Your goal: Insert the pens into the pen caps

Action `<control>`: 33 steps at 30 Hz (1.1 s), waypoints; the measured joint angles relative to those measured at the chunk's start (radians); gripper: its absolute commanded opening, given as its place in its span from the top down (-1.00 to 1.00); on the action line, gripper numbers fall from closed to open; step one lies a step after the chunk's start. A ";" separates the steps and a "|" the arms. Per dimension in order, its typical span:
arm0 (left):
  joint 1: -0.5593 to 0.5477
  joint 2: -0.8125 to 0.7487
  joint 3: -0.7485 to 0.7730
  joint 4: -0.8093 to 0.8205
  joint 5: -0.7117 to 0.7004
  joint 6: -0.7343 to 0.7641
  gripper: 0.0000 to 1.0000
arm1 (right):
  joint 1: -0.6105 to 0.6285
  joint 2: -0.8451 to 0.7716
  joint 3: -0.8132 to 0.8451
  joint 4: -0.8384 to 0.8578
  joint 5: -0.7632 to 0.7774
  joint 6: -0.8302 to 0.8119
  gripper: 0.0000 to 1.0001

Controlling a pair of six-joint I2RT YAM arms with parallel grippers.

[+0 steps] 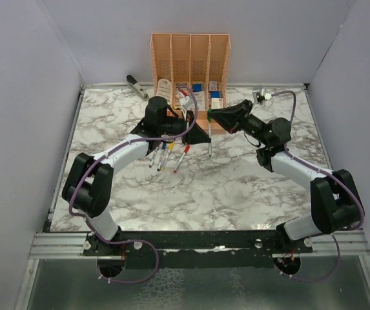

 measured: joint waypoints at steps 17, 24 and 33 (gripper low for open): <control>0.000 0.000 0.001 0.005 0.002 0.000 1.00 | 0.000 0.000 0.000 -0.023 0.000 -0.038 0.98; 0.000 0.000 0.020 0.011 0.004 0.000 1.00 | 0.000 0.007 0.000 -0.024 0.000 -0.045 0.98; 0.000 0.002 0.022 0.011 0.006 0.000 1.00 | 0.000 0.009 0.000 -0.038 0.000 -0.053 0.98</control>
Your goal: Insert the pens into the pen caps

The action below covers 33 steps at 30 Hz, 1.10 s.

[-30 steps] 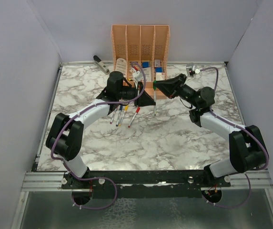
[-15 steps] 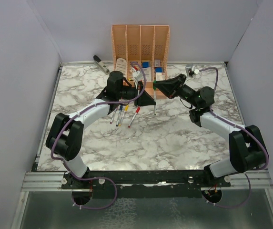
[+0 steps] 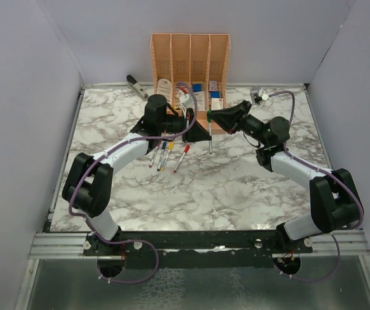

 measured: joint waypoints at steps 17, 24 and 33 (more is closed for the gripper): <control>0.005 0.000 0.000 -0.002 -0.039 0.002 1.00 | 0.000 0.000 0.003 -0.108 -0.027 -0.027 0.98; 0.006 0.000 0.000 -0.008 -0.097 0.002 1.00 | 0.000 -0.002 0.024 -0.179 -0.026 -0.058 0.98; 0.007 0.000 -0.006 0.001 -0.157 -0.036 1.00 | 0.008 -0.027 0.046 -0.301 0.018 -0.145 0.98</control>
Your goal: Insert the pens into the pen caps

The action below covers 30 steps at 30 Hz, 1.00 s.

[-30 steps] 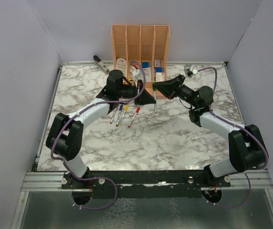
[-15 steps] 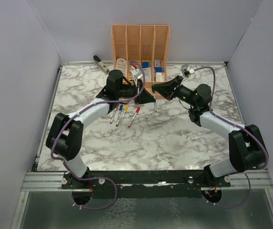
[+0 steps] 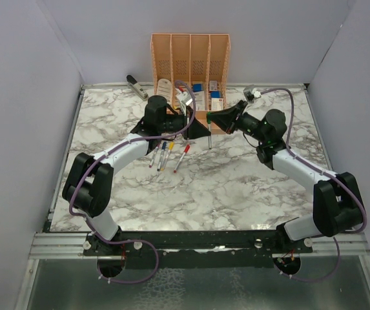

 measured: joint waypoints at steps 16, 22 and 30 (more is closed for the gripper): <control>0.018 0.000 -0.033 0.081 -0.005 -0.124 1.00 | 0.054 -0.011 0.003 -0.049 0.098 -0.103 0.98; 0.024 0.000 -0.065 0.115 -0.004 -0.143 1.00 | 0.062 -0.014 0.003 -0.068 0.133 -0.100 0.56; 0.064 -0.013 -0.113 0.007 -0.021 -0.075 1.00 | 0.068 -0.020 0.005 -0.129 0.213 -0.080 -0.09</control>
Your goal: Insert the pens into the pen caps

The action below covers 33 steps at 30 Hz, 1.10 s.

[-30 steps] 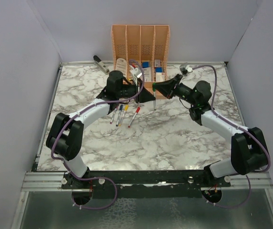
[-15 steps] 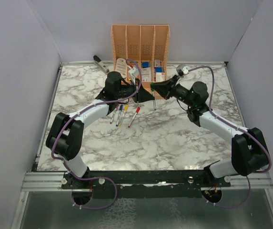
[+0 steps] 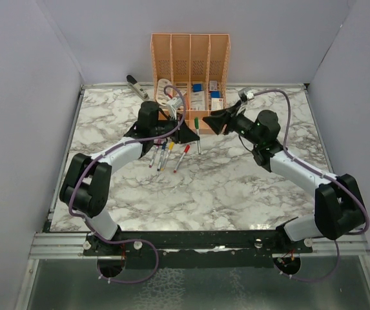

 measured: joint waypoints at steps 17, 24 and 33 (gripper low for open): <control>0.000 0.221 0.370 -0.919 -0.480 0.416 1.00 | 0.000 -0.121 0.084 -0.091 0.214 -0.082 -0.13; 0.005 0.303 0.459 -1.086 -0.597 0.455 1.00 | 0.000 -0.139 0.083 -0.192 0.256 -0.100 -0.14; 0.005 0.312 0.499 -1.147 -0.617 0.467 1.00 | 0.000 -0.147 0.080 -0.230 0.266 -0.104 -0.14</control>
